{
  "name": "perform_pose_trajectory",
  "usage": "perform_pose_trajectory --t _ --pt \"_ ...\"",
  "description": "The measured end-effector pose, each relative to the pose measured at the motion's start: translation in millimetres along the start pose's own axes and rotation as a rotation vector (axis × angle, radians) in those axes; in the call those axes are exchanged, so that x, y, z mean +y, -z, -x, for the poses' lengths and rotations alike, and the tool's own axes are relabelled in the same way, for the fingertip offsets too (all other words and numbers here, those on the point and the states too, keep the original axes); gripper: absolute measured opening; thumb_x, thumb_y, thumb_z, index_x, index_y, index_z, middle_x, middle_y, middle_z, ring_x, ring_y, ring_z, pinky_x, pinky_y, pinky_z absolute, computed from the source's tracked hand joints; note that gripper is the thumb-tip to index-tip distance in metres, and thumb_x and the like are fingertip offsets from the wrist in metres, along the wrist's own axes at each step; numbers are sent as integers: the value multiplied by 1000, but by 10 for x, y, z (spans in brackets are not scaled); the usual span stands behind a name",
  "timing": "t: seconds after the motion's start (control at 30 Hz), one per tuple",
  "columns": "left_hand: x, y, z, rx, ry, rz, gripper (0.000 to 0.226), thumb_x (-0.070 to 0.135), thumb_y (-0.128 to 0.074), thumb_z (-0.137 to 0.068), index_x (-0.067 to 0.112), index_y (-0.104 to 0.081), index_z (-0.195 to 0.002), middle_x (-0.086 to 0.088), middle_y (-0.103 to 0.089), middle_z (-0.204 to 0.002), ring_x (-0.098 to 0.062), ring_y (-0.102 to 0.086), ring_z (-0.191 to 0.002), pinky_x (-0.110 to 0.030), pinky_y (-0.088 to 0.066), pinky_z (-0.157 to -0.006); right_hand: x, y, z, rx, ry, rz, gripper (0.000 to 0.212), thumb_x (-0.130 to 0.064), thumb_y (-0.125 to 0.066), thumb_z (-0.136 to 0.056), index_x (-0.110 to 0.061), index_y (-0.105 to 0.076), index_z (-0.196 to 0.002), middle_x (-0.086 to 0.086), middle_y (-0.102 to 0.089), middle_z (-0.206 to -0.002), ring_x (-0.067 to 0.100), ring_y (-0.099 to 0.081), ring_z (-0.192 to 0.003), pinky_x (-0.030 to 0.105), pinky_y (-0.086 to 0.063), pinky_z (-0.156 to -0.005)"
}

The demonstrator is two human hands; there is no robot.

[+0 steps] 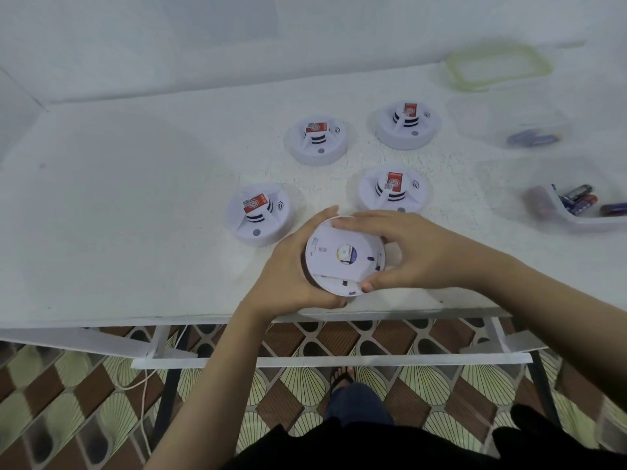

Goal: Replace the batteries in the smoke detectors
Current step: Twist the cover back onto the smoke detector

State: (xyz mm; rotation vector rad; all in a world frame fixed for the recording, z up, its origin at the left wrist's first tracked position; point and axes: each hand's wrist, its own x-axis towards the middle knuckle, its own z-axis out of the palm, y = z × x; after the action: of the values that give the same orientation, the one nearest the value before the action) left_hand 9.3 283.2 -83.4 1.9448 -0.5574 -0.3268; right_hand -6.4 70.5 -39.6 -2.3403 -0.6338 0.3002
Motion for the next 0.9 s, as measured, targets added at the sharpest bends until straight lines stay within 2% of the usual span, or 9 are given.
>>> perform_pose_trajectory --t 0.03,0.1,0.2,0.3,0.4,0.5,0.63,0.73,0.9 --pt "1 -10 3 -4 4 -1 112 27 -88 -50 34 -32 -147 27 -53 -133 0 -50 -126 -28 -48 -101 2 20 -5 0 -15 -2 83 -32 -82 -70 -22 -40 -141 -4 -50 -136 4 -41 -122 4 -27 -98" --pt "0 -47 25 12 10 11 116 34 -86 -53 29 -26 -151 25 -46 -140 -2 -45 -131 -34 -45 -106 -11 27 -1 15 -48 8 83 -33 -81 -69 -23 -41 -141 -4 -55 -132 6 -46 -118 11 -37 -94" --pt "2 -121 56 75 7 8 115 40 -88 -50 23 -28 -147 19 -48 -137 -6 -48 -129 -41 -46 -105 -46 -29 30 95 -68 26 83 -33 -82 -67 -22 -44 -140 0 -60 -125 12 -50 -115 20 -37 -96" --pt "43 -167 40 116 -17 -22 112 41 -93 -43 28 -38 -139 27 -52 -129 -2 -52 -123 -28 -48 -100 -80 -54 55 127 -100 22 81 -33 -81 -69 -23 -43 -140 0 -58 -127 11 -47 -117 20 -34 -97" --pt "98 -166 39 157 -52 -26 91 28 -93 -47 46 -45 -122 32 -56 -120 4 -55 -114 -10 -45 -88 -56 -53 50 92 -120 8 84 -36 -82 -67 -26 -41 -141 -2 -47 -139 7 -37 -127 15 -26 -99" --pt "107 -147 54 170 -63 -26 85 26 -92 -47 49 -49 -116 27 -61 -115 2 -59 -109 -8 -45 -84 -25 -83 16 47 -143 -54 87 -46 -73 -60 -30 -43 -140 -5 -34 -149 0 -26 -133 17 -19 -105" --pt "115 -125 52 167 -56 -39 85 20 -94 -45 49 -51 -113 29 -62 -111 5 -60 -104 -7 -45 -79 18 -127 -33 37 -119 -266 79 -35 -75 -60 -25 -52 -135 -5 -42 -142 3 -35 -132 32 -31 -111" --pt "123 -115 56 160 -46 -19 84 17 -94 -45 49 -52 -110 26 -63 -110 6 -60 -100 -7 -46 -77 70 -175 -54 23 -130 -340 83 -36 -78 -57 -26 -49 -135 -7 -42 -137 4 -38 -129 29 -33 -109" --pt "161 -120 59 163 -23 11 78 23 -91 -43 51 -54 -107 25 -64 -106 5 -61 -98 -9 -48 -76 124 -225 -91 3 -117 -372 83 -36 -77 -55 -35 -46 -132 -9 -40 -134 0 -38 -127 13 -30 -103"
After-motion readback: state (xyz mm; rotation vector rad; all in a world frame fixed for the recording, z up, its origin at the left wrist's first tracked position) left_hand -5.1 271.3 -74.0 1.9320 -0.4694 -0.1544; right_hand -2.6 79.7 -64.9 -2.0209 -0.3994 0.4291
